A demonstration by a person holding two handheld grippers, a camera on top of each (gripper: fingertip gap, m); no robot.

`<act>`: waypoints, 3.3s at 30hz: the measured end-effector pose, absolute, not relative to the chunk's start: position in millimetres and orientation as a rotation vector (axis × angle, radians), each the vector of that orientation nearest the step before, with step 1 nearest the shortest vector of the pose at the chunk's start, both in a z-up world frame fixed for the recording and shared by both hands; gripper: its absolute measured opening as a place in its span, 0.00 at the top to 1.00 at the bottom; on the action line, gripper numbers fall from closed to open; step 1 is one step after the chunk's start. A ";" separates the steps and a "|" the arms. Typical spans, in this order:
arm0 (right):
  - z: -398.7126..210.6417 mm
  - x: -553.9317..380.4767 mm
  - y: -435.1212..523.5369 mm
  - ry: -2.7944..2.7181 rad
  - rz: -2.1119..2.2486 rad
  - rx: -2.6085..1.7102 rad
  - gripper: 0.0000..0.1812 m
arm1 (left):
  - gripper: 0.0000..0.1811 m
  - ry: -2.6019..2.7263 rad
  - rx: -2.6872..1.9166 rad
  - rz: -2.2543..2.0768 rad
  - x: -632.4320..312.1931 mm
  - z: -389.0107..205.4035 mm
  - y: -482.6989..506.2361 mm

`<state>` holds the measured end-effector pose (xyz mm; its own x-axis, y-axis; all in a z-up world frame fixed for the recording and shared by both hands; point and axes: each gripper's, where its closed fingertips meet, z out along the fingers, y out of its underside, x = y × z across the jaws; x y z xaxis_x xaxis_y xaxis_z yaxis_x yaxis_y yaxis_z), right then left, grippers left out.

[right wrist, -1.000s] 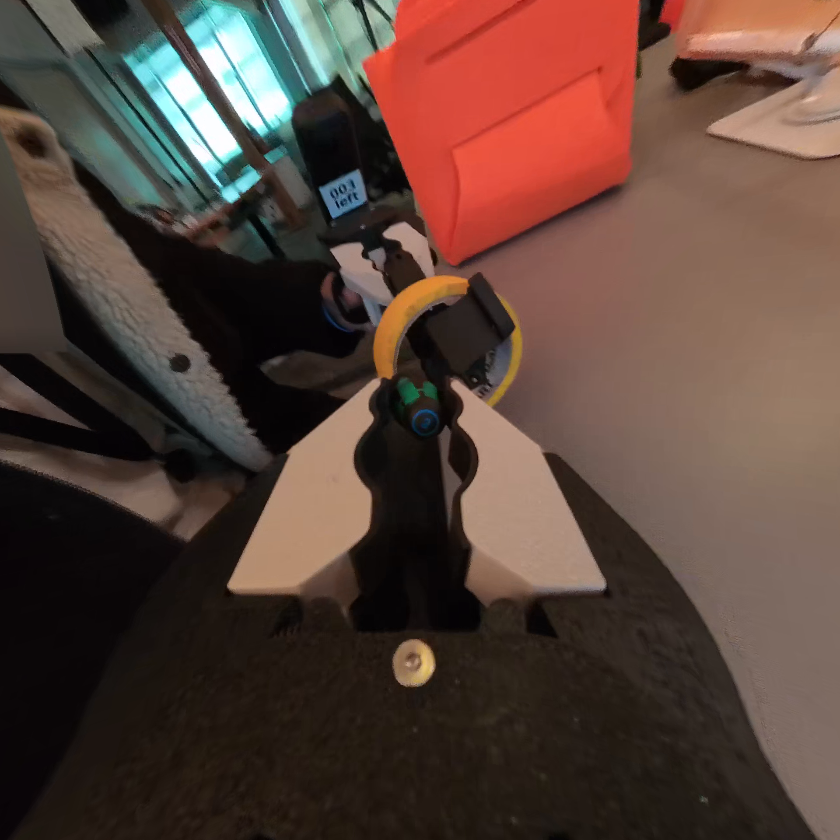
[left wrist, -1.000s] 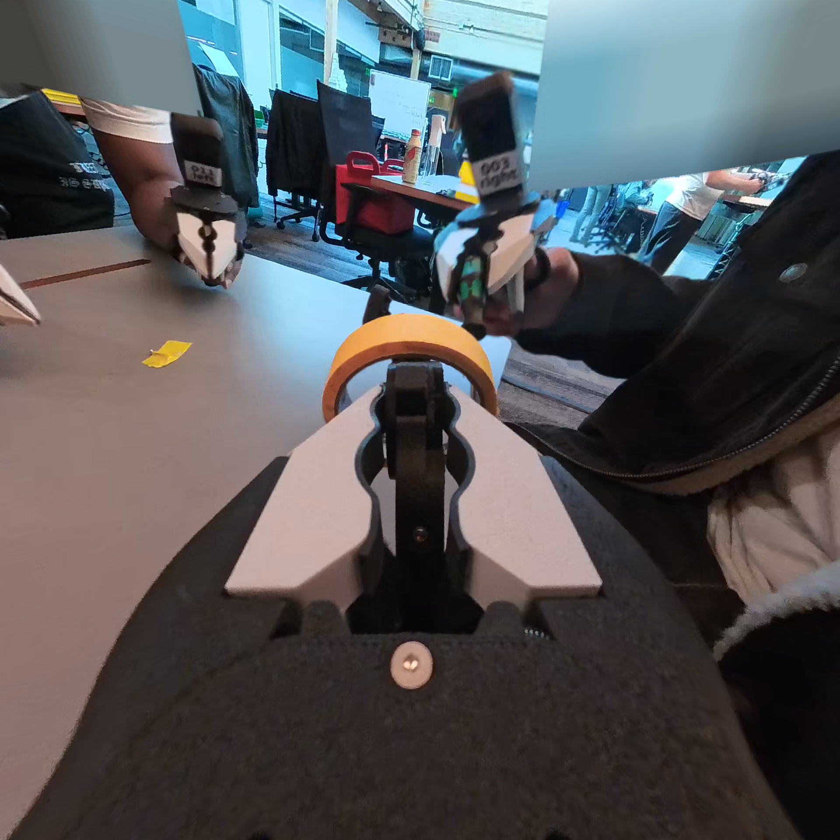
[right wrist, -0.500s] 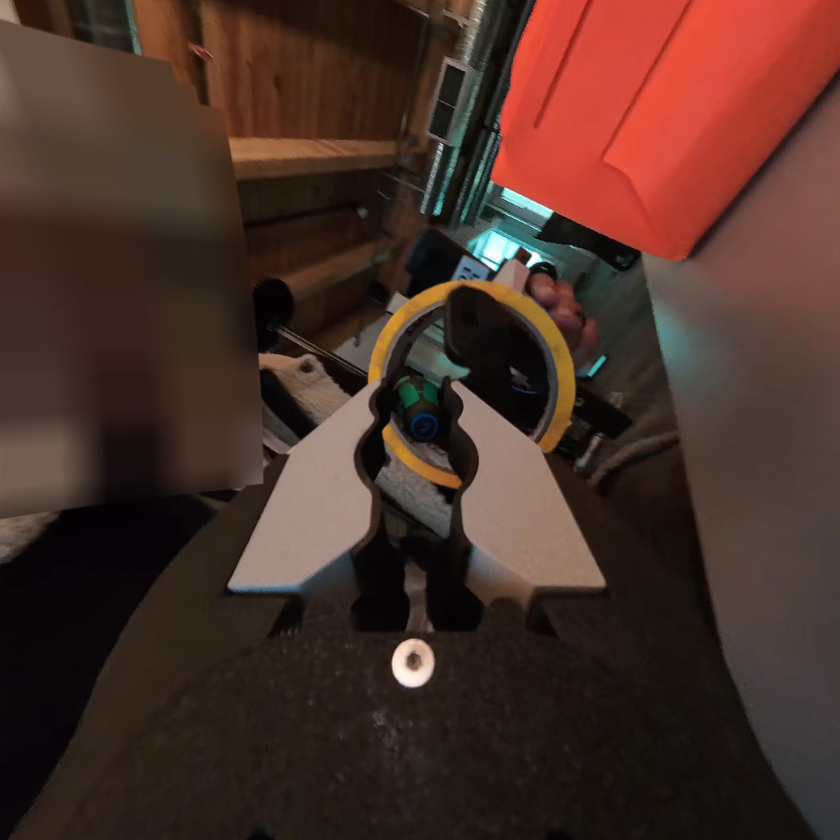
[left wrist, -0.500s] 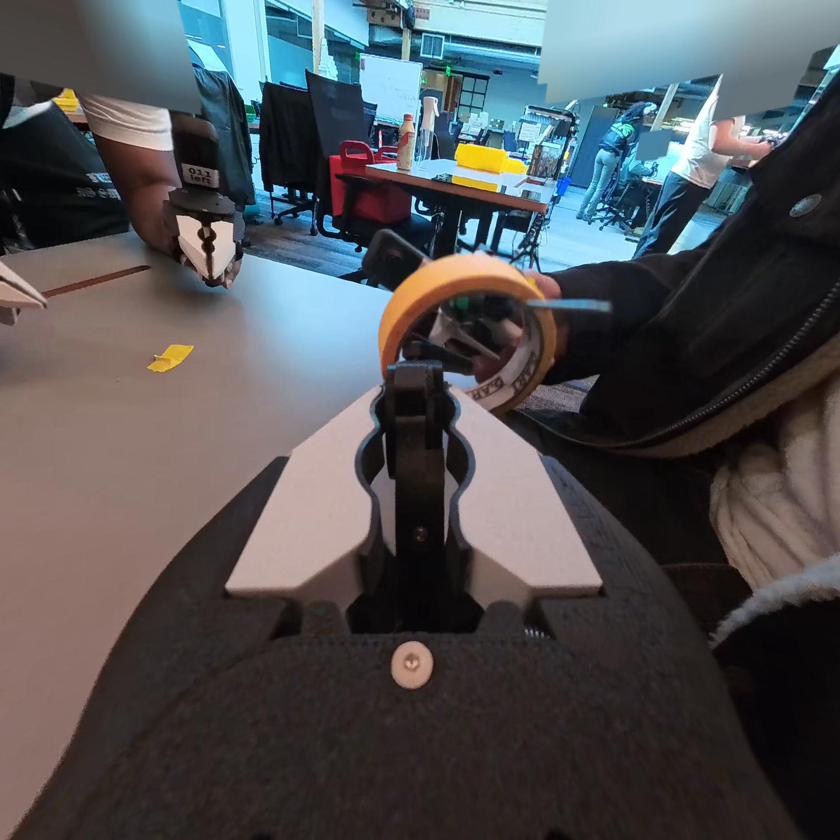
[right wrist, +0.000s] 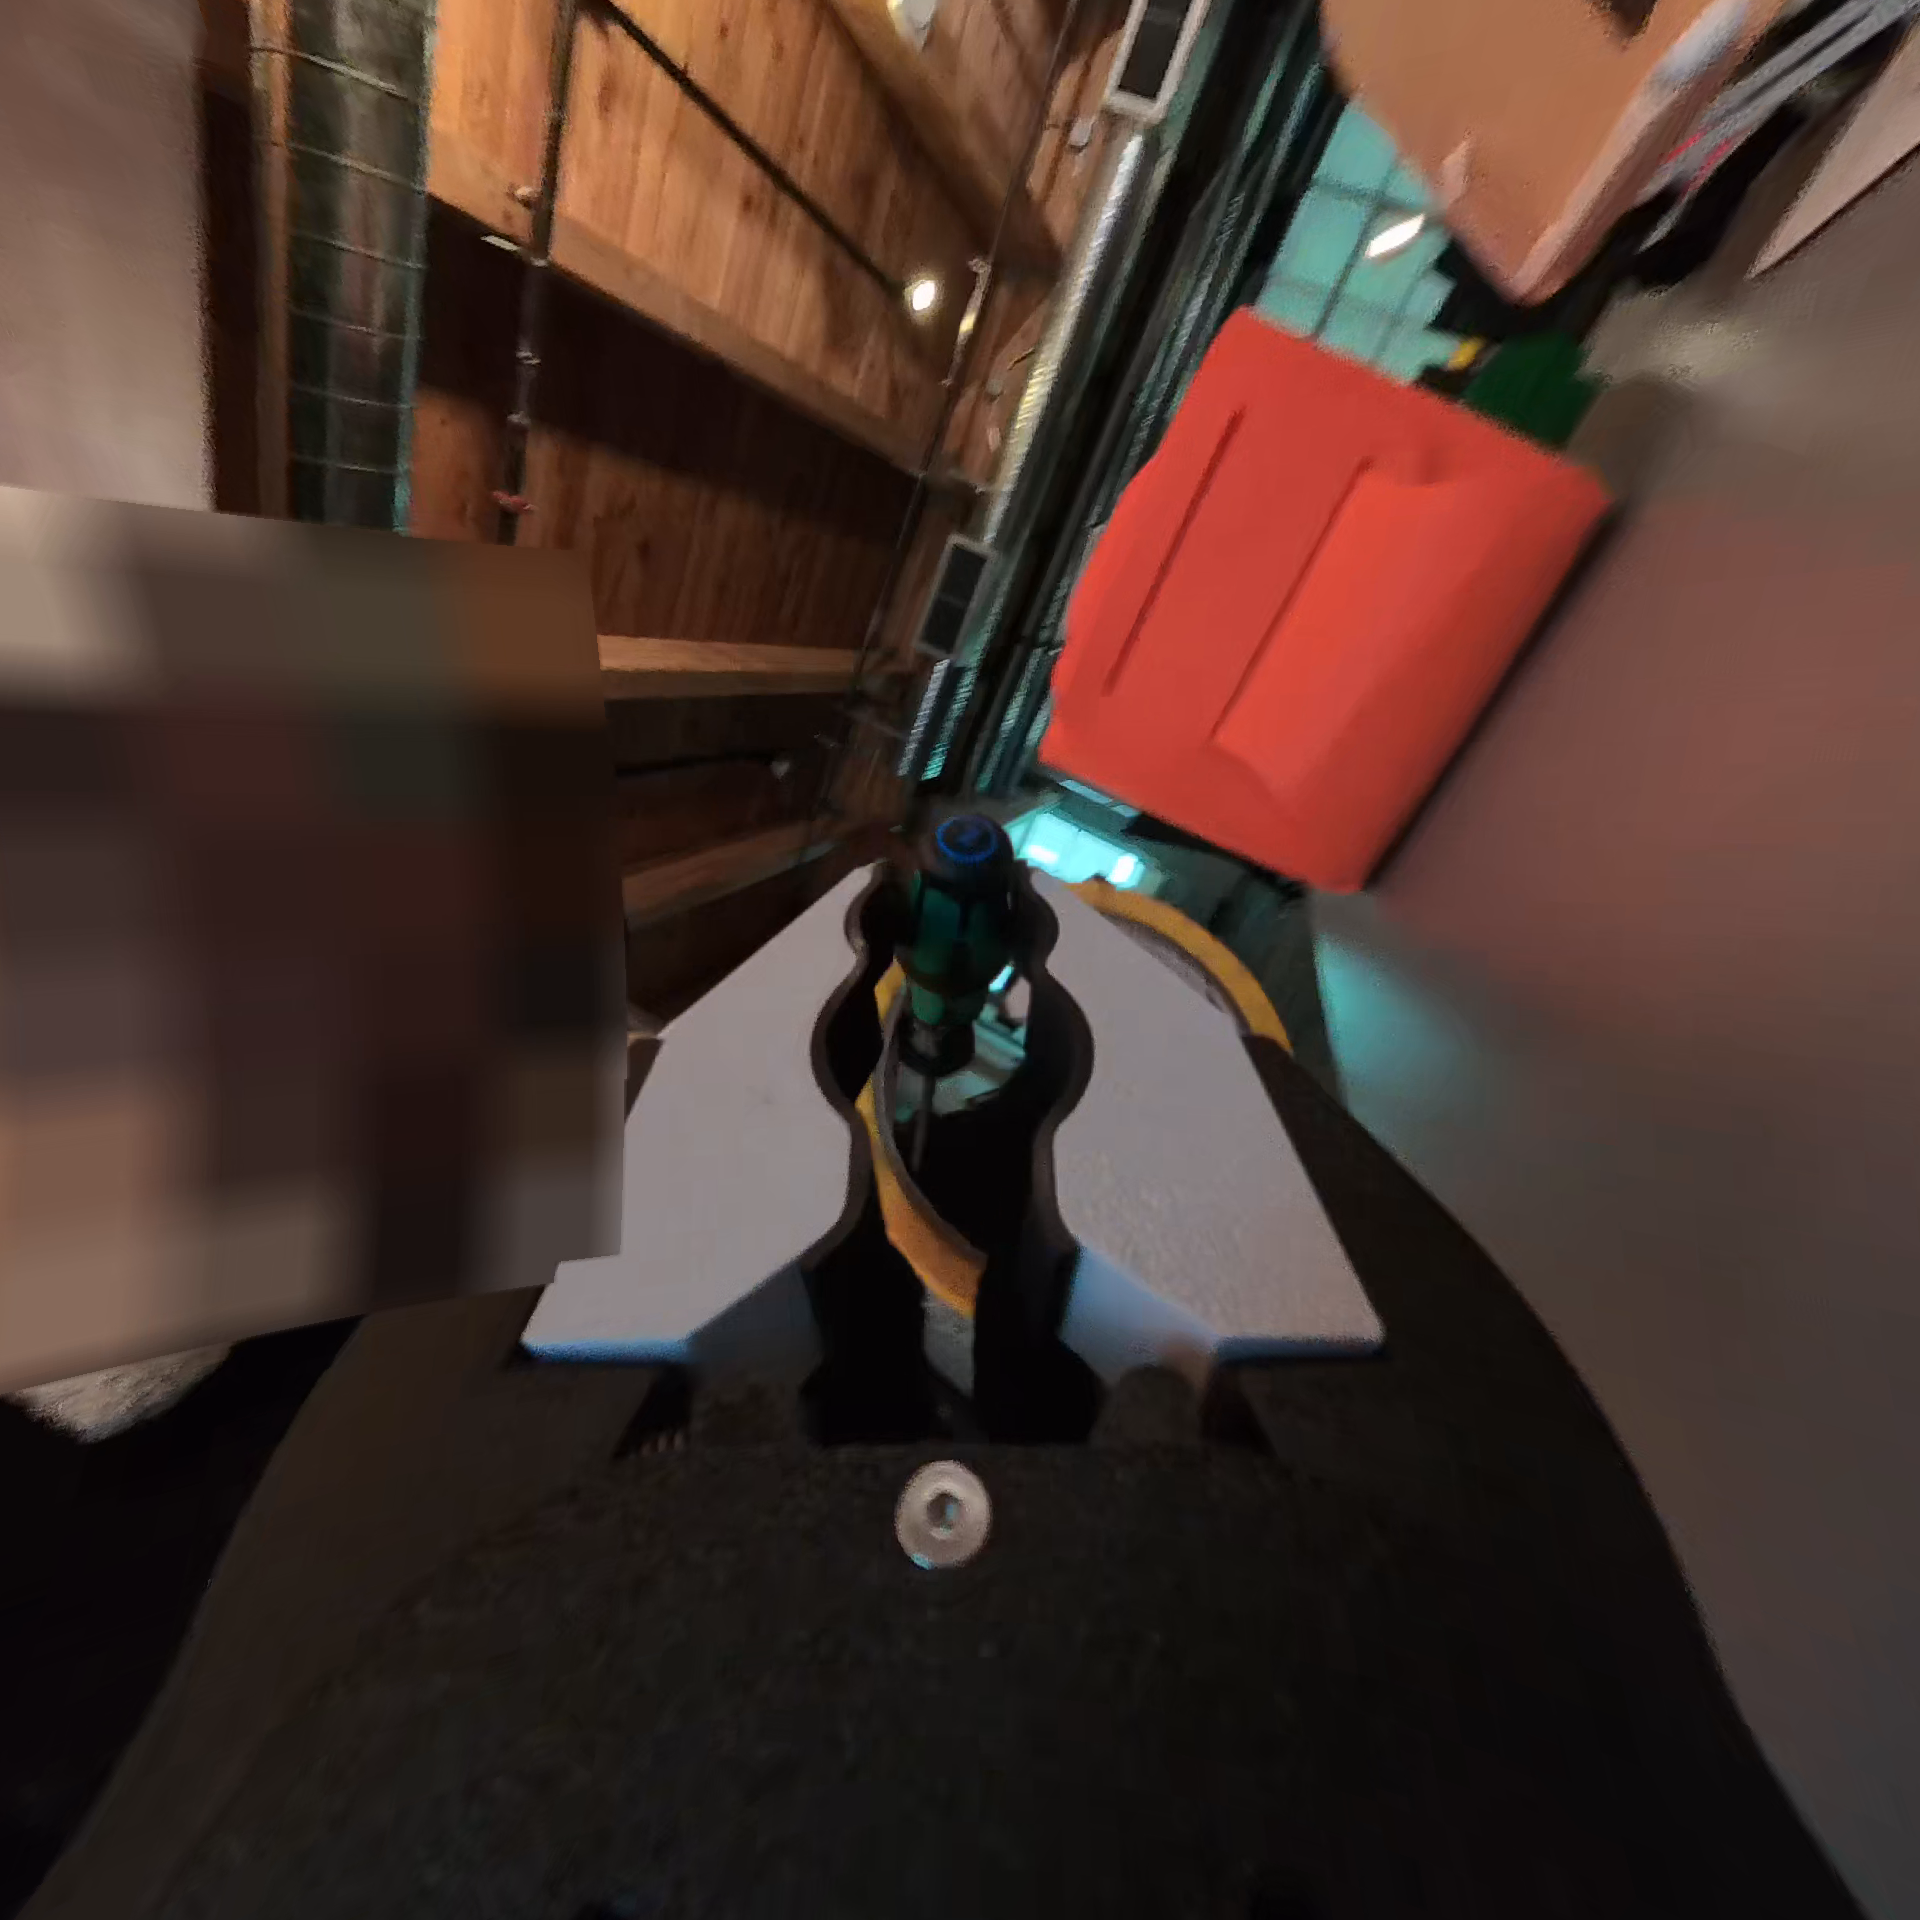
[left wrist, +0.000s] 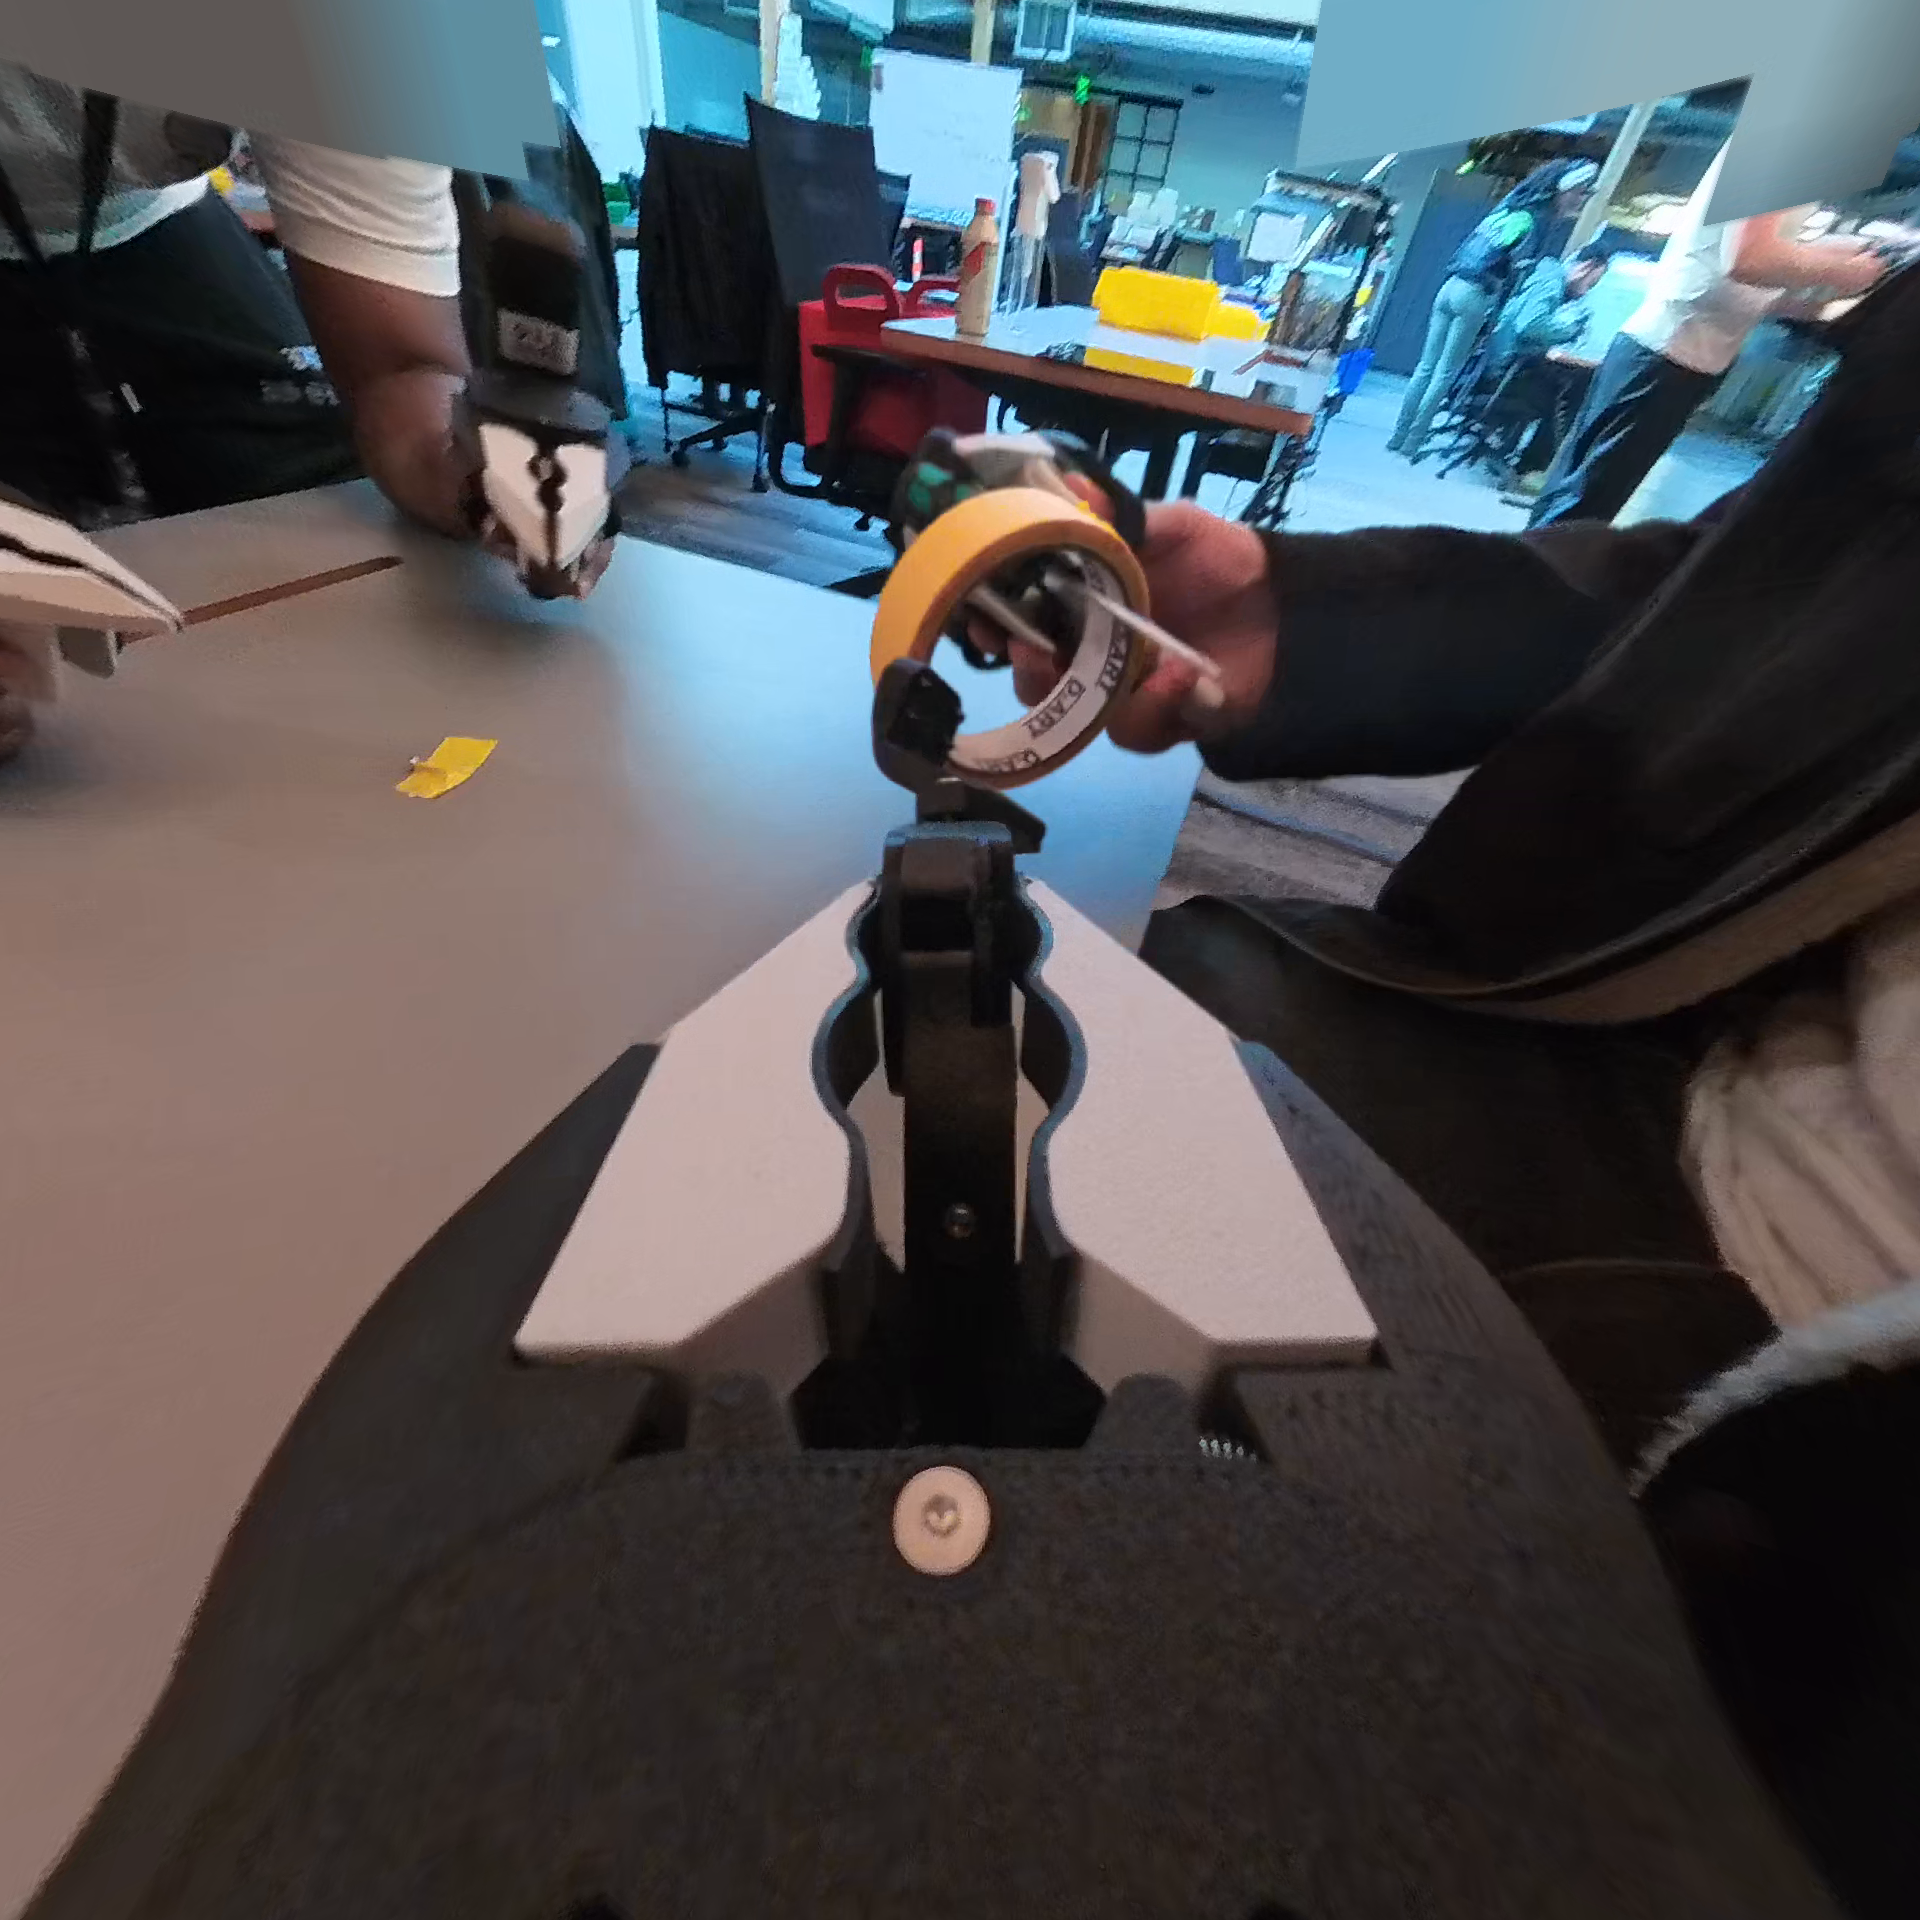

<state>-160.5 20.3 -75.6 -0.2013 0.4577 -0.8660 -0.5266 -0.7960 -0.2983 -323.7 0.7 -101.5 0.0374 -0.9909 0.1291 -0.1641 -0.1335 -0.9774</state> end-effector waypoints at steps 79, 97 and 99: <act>-75.5 -205.2 -9.9 -2.138 -0.642 -1.164 0.91 | 0.88 1.442 -1.448 -0.949 -303.5 -120.3 -22.0; -74.4 -212.0 -16.0 -2.179 -0.597 -1.132 0.91 | 0.88 1.466 -1.446 -0.932 -303.8 -124.0 -22.7; -78.5 -210.0 -16.4 -2.183 -0.551 -1.186 0.91 | 0.88 1.480 -1.434 -0.904 -303.3 -124.8 -23.1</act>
